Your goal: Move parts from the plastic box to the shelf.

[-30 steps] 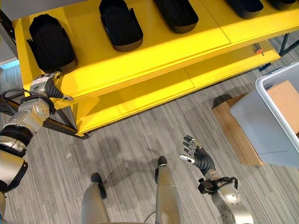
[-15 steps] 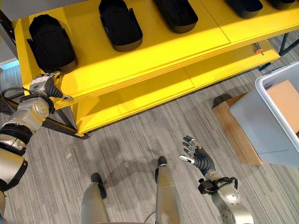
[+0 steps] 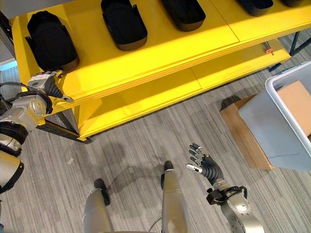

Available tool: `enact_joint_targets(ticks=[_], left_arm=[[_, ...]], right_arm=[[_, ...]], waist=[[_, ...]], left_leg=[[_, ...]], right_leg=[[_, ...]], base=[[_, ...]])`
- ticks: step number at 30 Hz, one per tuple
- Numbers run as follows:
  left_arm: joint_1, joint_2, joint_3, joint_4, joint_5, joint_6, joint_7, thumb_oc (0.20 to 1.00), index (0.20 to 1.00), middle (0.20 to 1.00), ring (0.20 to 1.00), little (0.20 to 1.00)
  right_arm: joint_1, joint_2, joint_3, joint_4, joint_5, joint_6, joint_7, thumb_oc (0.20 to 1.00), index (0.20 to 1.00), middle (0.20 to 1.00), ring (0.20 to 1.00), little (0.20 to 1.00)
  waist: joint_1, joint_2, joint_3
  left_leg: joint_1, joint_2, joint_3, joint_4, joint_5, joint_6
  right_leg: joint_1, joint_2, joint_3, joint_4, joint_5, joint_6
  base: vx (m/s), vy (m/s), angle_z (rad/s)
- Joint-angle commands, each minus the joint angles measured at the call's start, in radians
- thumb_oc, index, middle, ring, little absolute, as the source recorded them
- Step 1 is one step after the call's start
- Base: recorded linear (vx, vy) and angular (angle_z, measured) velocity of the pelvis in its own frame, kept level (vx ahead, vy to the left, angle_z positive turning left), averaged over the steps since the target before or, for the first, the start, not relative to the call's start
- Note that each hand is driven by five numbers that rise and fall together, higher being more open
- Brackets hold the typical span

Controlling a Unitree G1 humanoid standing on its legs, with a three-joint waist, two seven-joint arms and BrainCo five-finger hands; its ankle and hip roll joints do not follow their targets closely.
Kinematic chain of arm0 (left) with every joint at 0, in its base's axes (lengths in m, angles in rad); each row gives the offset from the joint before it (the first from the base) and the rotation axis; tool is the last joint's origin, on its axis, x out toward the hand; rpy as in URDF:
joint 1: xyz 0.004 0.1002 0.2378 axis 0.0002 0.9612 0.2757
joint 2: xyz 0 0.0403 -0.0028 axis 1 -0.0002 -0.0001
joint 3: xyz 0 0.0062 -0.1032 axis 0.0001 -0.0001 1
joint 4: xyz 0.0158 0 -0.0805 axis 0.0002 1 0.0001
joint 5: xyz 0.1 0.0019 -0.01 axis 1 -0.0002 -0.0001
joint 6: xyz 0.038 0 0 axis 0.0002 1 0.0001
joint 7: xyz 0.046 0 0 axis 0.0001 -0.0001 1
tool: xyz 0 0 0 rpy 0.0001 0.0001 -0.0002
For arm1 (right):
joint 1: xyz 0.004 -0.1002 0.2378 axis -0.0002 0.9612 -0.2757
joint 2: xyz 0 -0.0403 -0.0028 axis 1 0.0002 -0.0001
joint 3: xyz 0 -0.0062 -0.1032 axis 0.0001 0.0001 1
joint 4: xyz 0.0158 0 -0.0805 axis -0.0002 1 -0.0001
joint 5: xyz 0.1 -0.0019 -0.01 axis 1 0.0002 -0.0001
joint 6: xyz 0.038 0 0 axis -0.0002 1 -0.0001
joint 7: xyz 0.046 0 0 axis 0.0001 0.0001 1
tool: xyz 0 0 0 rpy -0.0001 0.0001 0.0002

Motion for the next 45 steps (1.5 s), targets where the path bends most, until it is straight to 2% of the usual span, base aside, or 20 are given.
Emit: enact_joint_targets(ticks=[1,8,13,15,17,18,19,21,22,23,24,28,33,34,39,41,43,45], left_arm=[[-0.121,0.114,0.027,0.06,-0.021,0.033,0.042,1.0,1.0,1.0,1.0,1.0],[-0.019,0.08,0.088,0.005,-0.036,0.023,0.027,1.0,1.0,1.0,1.0,1.0],[0.172,0.039,0.211,-0.17,-0.09,0.001,0.022,1.0,1.0,1.0,1.0,1.0],[0.345,0.009,0.31,-0.342,-0.123,-0.013,0.011,1.0,1.0,1.0,1.0,1.0],[0.412,0.0,0.357,-0.403,-0.137,-0.014,0.009,1.0,1.0,1.0,1.0,1.0],[0.602,-0.053,0.437,-0.569,-0.191,-0.046,-0.015,1.0,1.0,1.0,1.0,1.0],[0.61,-0.052,0.443,-0.575,-0.19,-0.044,-0.017,1.0,1.0,1.0,1.0,1.0],[0.786,-0.115,0.5,-0.716,-0.282,-0.075,-0.08,1.0,1.0,1.0,1.0,1.0],[0.877,-0.166,0.504,-0.777,-0.379,-0.097,-0.113,1.0,1.0,1.0,1.0,1.0],[0.88,-0.166,0.505,-0.779,-0.38,-0.096,-0.115,1.0,1.0,1.0,1.0,1.0],[0.914,-0.181,0.491,-0.819,-0.434,-0.108,-0.143,1.0,1.0,1.0,1.0,1.0],[1.02,-0.229,0.457,-0.876,-0.604,-0.123,-0.207,1.0,1.0,1.0,1.0,1.0],[1.138,-0.313,0.437,-0.933,-0.893,-0.141,-0.226,1.0,1.0,1.0,1.0,1.0],[1.171,-0.353,0.436,-0.945,-0.999,-0.138,-0.225,1.0,1.0,1.0,1.0,1.0],[1.236,-0.418,0.457,-0.959,-1.104,-0.157,-0.239,1.0,1.0,1.0,1.0,1.0],[1.282,-0.438,0.478,-0.983,-1.163,-0.168,-0.256,1.0,1.0,1.0,1.0,1.0],[1.302,-0.451,0.492,-0.987,-1.209,-0.159,-0.273,1.0,1.0,1.0,1.0,1.0],[1.331,-0.463,0.507,-1.006,-1.224,-0.156,-0.287,1.0,1.0,1.0,1.0,1.0]], right_arm=[[0.02,-0.065,-0.005,-0.03,0.033,-0.024,0.016,1.0,1.0,1.0,1.0,1.0],[0.022,-0.056,0.003,-0.03,0.033,-0.02,0.018,1.0,1.0,1.0,1.0,1.0],[0.019,-0.041,-0.005,-0.034,0.027,-0.023,0.013,1.0,1.0,1.0,1.0,1.0],[0.019,-0.026,-0.021,-0.034,0.022,-0.023,0.004,1.0,1.0,1.0,1.0,1.0],[0.016,-0.025,-0.022,-0.034,0.017,-0.024,0.002,1.0,1.0,1.0,1.0,1.0],[0.008,-0.013,-0.043,-0.037,0.009,-0.023,-0.005,1.0,1.0,1.0,1.0,1.0],[0.008,-0.015,-0.041,-0.038,0.009,-0.023,-0.006,1.0,1.0,1.0,1.0,1.0],[0.0,-0.014,-0.056,-0.048,0.003,-0.024,-0.011,1.0,1.0,1.0,1.0,1.0],[-0.007,-0.006,-0.059,-0.049,-0.004,-0.027,-0.015,1.0,1.0,1.0,1.0,1.0],[-0.006,-0.007,-0.058,-0.049,-0.004,-0.027,-0.015,1.0,1.0,1.0,1.0,1.0],[-0.013,-0.005,-0.063,-0.053,-0.012,-0.032,-0.021,1.0,1.0,1.0,1.0,1.0],[-0.029,0.005,-0.062,-0.064,-0.03,-0.043,-0.041,1.0,1.0,1.0,1.0,1.0],[-0.033,0.01,-0.041,-0.081,-0.058,-0.097,-0.083,1.0,1.0,1.0,1.0,1.0],[-0.035,0.017,-0.029,-0.082,-0.073,-0.112,-0.104,1.0,1.0,1.0,1.0,1.0],[-0.033,0.02,-0.012,-0.078,-0.101,-0.136,-0.124,1.0,1.0,1.0,1.0,1.0],[-0.022,0.009,-0.013,-0.083,-0.11,-0.146,-0.117,1.0,1.0,1.0,1.0,1.0],[-0.026,0.003,-0.005,-0.074,-0.118,-0.146,-0.114,1.0,1.0,1.0,1.0,1.0],[-0.019,0.004,-0.004,-0.07,-0.122,-0.142,-0.107,1.0,1.0,1.0,1.0,1.0]], waist=[[-0.001,-0.004,-0.051],[0.009,-0.007,-0.043],[0.027,-0.009,-0.031],[0.043,-0.008,-0.023],[0.044,-0.007,-0.022],[0.061,-0.005,-0.014],[0.059,-0.004,-0.015],[0.07,0.001,-0.013],[0.075,0.006,-0.012],[0.075,0.006,-0.012],[0.076,0.007,-0.012],[0.085,0.015,-0.018],[0.101,0.032,-0.024],[0.107,0.04,-0.028],[0.125,0.052,-0.046],[0.133,0.055,-0.061],[0.136,0.058,-0.073],[0.138,0.056,-0.082]], left_leg=[[-0.073,-0.03,-0.04,0.052,0.058,0.027],[-0.071,-0.033,-0.044,0.056,0.055,0.027],[-0.064,-0.039,-0.044,0.054,0.052,0.029],[-0.061,-0.043,-0.048,0.051,0.05,0.031],[-0.059,-0.044,-0.049,0.05,0.05,0.031],[-0.051,-0.047,-0.051,0.048,0.048,0.033],[-0.051,-0.046,-0.051,0.048,0.048,0.033],[-0.041,-0.046,-0.052,0.043,0.049,0.035],[-0.027,-0.046,-0.053,0.033,0.052,0.036],[-0.027,-0.046,-0.053,0.033,0.052,0.036],[-0.034,-0.049,-0.05,0.022,0.082,0.043],[0.005,-0.048,-0.054,-0.009,0.094,0.042],[0.115,-0.031,-0.059,-0.113,0.139,0.041],[0.173,-0.016,-0.059,-0.172,0.168,0.043],[0.304,0.024,-0.061,-0.343,0.251,0.047],[0.355,0.057,-0.073,-0.438,0.308,0.041],[0.38,0.083,-0.082,-0.468,0.335,0.037],[0.375,0.089,-0.083,-0.457,0.335,0.043]], right_leg=[[0.03,-0.007,0.011,-0.074,0.135,0.009],[0.032,-0.009,0.01,-0.066,0.13,0.007],[0.037,-0.006,0.008,-0.06,0.123,0.001],[0.04,-0.006,0.006,-0.052,0.117,-0.005],[0.043,-0.005,0.005,-0.052,0.116,-0.007],[0.046,-0.003,0.004,-0.044,0.109,-0.015],[0.047,-0.002,0.004,-0.044,0.109,-0.015],[0.053,0.002,0.005,-0.041,0.106,-0.021],[0.061,0.004,0.006,-0.039,0.105,-0.023],[0.061,0.004,0.006,-0.04,0.105,-0.023],[0.057,0.005,0.007,-0.048,0.128,-0.029],[0.092,0.012,0.004,-0.049,0.121,-0.033],[0.17,0.034,-0.017,-0.041,0.09,-0.046],[0.205,0.051,-0.035,-0.033,0.069,-0.057],[0.26,0.102,-0.066,-0.007,0.021,-0.084],[0.271,0.141,-0.08,0.011,-0.005,-0.101],[0.285,0.17,-0.089,0.012,-0.013,-0.112],[0.305,0.188,-0.094,-0.009,-0.008,-0.118]], base=[[0.0,0.0,0.0],[0.0,0.0,0.0],[0.0,0.0,0.0],[0.0,0.0,0.0],[0.0,0.0,0.0],[0.0,0.0,0.0],[-0.01,-0.033,0.02],[0.0,-0.016,0.01],[0.0,0.0,0.0],[-0.07,-0.033,-0.03],[-0.07,-0.031,-0.02],[0.0,-0.059,0.0],[0.04,-0.125,0.0],[0.07,-0.2,-0.02],[0.03,-0.191,0.02],[0.0,-0.324,0.07],[0.0,-0.322,0.22],[0.01,-0.264,0.19]])
